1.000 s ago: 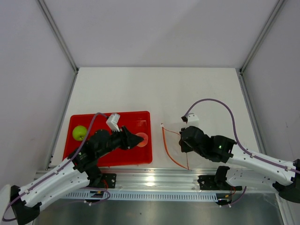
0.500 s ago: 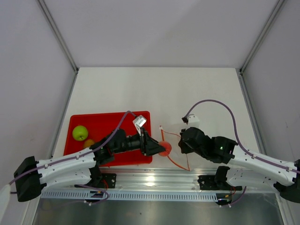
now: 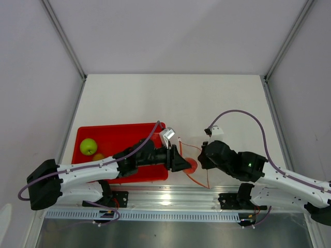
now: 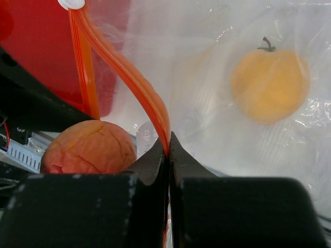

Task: Place the food in the zip-top bag and seal the zipper
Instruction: Place the fake fruit in the zipper food storage bag.

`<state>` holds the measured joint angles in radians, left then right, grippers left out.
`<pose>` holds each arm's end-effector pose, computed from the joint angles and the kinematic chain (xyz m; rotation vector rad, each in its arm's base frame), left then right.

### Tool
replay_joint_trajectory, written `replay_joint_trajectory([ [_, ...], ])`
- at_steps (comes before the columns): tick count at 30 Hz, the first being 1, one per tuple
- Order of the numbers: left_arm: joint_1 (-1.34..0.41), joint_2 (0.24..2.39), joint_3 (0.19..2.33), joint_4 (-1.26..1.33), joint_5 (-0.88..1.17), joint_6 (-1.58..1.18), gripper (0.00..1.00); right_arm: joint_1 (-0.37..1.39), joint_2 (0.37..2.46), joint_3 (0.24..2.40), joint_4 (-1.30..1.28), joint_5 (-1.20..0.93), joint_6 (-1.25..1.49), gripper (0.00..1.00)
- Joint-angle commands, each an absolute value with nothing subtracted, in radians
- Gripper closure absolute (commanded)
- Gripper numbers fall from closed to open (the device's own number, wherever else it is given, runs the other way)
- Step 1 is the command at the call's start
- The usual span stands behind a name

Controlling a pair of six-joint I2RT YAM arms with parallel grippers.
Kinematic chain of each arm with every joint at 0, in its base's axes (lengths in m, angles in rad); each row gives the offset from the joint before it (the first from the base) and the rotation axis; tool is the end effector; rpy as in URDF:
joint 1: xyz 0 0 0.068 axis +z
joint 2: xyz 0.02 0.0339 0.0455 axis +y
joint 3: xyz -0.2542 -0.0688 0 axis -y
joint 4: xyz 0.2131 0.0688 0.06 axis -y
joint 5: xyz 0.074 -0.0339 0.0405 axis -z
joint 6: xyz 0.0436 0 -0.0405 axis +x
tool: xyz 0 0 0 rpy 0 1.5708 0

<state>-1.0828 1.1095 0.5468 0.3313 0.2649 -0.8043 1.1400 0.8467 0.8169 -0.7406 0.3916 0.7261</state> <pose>0.0987 -0.2104 0.2516 0.5076 2.0358 -1.5007 0.0771 0.1279 0.2779 -0.2857 2.3067 0.5137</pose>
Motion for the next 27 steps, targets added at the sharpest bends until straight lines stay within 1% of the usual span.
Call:
replay_joint_trajectory([
  [1,-1.095,1.115,0.617,0.278,0.215,-0.810,0.42,1.146,0.830,0.825,-0.745,0.416,0.744,1.00],
  [3,-1.100,1.100,0.620,0.224,0.184,-0.801,0.15,1.146,0.828,0.827,-0.749,0.417,0.744,1.00],
  [4,-1.100,1.079,0.618,0.215,0.164,-0.793,0.11,1.146,0.825,0.825,-0.750,0.420,0.745,1.00],
  [5,-1.101,1.066,0.615,0.204,0.152,-0.792,0.01,1.146,0.822,0.822,-0.749,0.420,0.747,1.00],
  [15,-1.101,0.953,0.635,0.023,0.031,-0.759,0.00,1.144,0.819,0.830,-0.755,0.439,0.738,1.00],
  [17,-1.101,0.928,0.641,-0.067,0.005,-0.764,0.01,1.146,0.821,0.836,-0.759,0.442,0.733,1.00],
  [19,-1.100,0.884,0.653,-0.147,-0.113,-0.781,0.00,1.144,0.824,0.839,-0.761,0.446,0.726,1.00],
  [20,-1.101,0.865,0.664,-0.238,-0.151,-0.793,0.00,1.144,0.825,0.841,-0.761,0.446,0.723,1.00],
  [21,-1.101,0.848,0.669,-0.292,-0.249,-0.814,0.00,1.144,0.827,0.842,-0.759,0.446,0.719,1.00],
  [22,-1.100,0.810,0.666,-0.346,-0.302,-0.868,0.00,1.144,0.830,0.842,-0.759,0.446,0.713,1.00],
  [23,-1.098,0.792,0.678,-0.462,-0.352,-0.897,0.00,1.144,0.833,0.844,-0.759,0.445,0.710,1.00],
  [24,-1.097,0.775,0.683,-0.521,-0.442,-0.929,0.01,1.143,0.834,0.845,-0.755,0.439,0.707,1.00],
  [27,-1.060,0.707,0.695,-0.714,-0.530,-1.025,0.01,1.144,0.845,0.850,-0.746,0.431,0.695,1.00],
])
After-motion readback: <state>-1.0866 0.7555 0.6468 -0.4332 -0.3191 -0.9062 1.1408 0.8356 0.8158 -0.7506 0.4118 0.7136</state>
